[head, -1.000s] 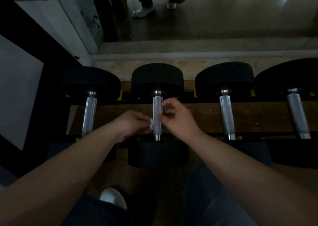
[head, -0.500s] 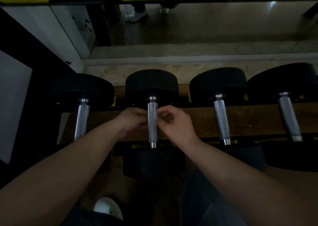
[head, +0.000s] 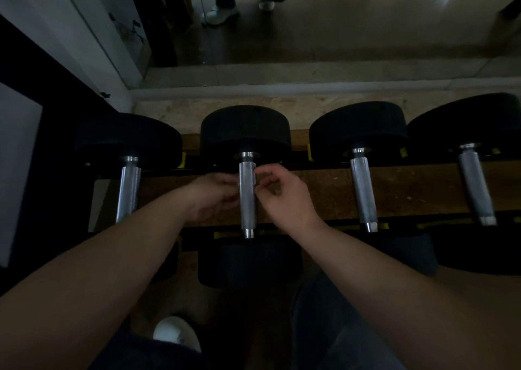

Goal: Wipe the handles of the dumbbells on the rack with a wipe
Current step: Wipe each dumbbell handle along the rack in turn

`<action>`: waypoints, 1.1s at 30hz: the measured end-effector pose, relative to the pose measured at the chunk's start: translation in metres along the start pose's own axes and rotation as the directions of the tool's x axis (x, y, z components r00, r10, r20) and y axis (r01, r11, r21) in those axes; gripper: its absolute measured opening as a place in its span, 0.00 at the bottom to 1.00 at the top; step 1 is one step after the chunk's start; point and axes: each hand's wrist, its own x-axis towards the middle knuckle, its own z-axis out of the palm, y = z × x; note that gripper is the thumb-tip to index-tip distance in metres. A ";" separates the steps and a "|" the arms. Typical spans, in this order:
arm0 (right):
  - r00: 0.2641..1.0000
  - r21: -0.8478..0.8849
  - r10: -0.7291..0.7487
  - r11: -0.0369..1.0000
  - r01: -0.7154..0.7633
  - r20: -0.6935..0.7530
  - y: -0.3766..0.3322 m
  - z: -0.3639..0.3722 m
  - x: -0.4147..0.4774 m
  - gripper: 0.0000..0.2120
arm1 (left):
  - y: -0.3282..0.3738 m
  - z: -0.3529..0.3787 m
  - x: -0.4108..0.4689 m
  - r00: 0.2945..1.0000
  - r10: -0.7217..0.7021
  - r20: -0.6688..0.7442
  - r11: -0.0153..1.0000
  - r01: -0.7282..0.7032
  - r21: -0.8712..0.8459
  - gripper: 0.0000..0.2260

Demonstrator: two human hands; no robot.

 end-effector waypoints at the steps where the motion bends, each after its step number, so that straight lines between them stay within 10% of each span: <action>1: 1.000 -0.006 0.004 1.000 -0.004 -0.005 0.000 0.000 0.000 0.12 | -0.004 0.000 -0.003 0.994 -0.088 0.058 0.988 0.080 0.130 0.09; 4: 1.000 -0.026 -0.005 1.000 0.004 -0.021 0.003 0.002 0.000 0.13 | -0.013 0.000 -0.006 0.973 -0.187 0.135 0.945 0.140 0.296 0.09; 9: 1.000 0.029 0.006 1.000 -0.005 -0.018 -0.001 0.000 -0.001 0.12 | -0.005 0.002 0.011 0.999 0.051 -0.015 0.997 -0.052 -0.059 0.10; 14: 0.999 0.046 0.035 0.998 -0.034 -0.017 -0.001 0.000 -0.001 0.11 | -0.012 0.001 0.001 0.975 -0.179 0.134 0.974 0.157 0.165 0.11; 20: 0.998 0.081 0.056 0.995 -0.054 -0.022 -0.001 0.001 0.000 0.11 | -0.003 0.001 0.010 0.999 0.050 -0.005 0.991 -0.050 -0.126 0.10; 25: 0.996 0.062 0.078 0.995 -0.075 -0.045 -0.003 0.002 -0.001 0.10 | -0.017 0.002 -0.016 0.966 -0.245 0.085 0.879 0.184 0.441 0.09; 30: 0.994 0.071 0.101 0.993 -0.098 -0.041 -0.004 0.001 -0.002 0.10 | 0.002 0.011 -0.018 0.976 0.032 -0.215 0.998 -0.041 -0.038 0.10; 33: 0.995 0.060 0.083 0.995 -0.079 -0.051 -0.004 0.002 -0.003 0.10 | 0.003 0.020 -0.030 0.959 0.085 -0.272 0.967 -0.014 0.255 0.06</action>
